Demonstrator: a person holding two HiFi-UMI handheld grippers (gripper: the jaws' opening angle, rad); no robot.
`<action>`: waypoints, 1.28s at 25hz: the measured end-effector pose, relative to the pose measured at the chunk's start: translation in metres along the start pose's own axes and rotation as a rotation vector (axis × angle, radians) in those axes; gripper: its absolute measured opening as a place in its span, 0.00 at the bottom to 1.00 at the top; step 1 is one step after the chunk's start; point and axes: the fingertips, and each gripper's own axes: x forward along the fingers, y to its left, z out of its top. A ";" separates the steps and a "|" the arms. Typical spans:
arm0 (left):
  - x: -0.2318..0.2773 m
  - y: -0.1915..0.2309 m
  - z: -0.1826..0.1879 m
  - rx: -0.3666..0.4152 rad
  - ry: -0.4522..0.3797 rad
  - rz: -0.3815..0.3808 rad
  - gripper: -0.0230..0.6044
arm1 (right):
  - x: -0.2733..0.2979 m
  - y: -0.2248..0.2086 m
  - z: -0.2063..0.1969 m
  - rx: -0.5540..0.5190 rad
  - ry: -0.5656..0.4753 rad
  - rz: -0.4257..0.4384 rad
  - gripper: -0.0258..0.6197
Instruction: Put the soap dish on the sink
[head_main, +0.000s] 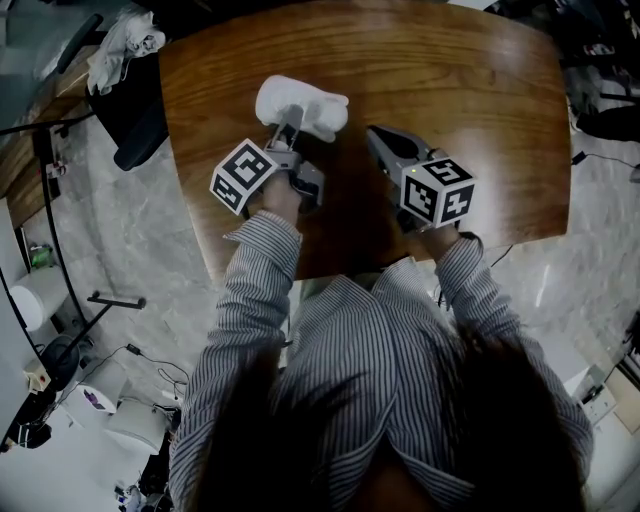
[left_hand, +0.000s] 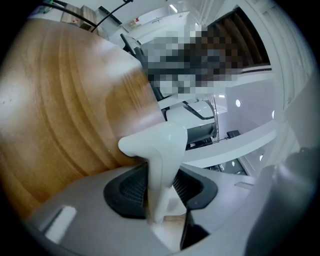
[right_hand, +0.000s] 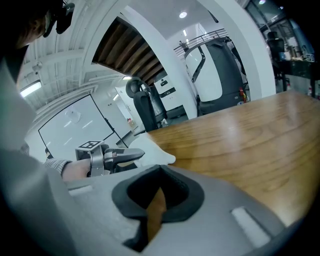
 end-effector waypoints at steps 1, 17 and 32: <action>0.000 0.001 -0.001 0.002 0.011 0.010 0.28 | 0.000 0.000 -0.001 0.006 0.000 0.001 0.04; -0.041 -0.035 -0.054 0.102 0.105 -0.037 0.34 | -0.028 0.026 -0.002 -0.031 -0.010 0.041 0.04; -0.096 -0.075 -0.088 0.320 0.117 -0.051 0.08 | -0.057 0.067 0.003 -0.048 -0.051 0.079 0.04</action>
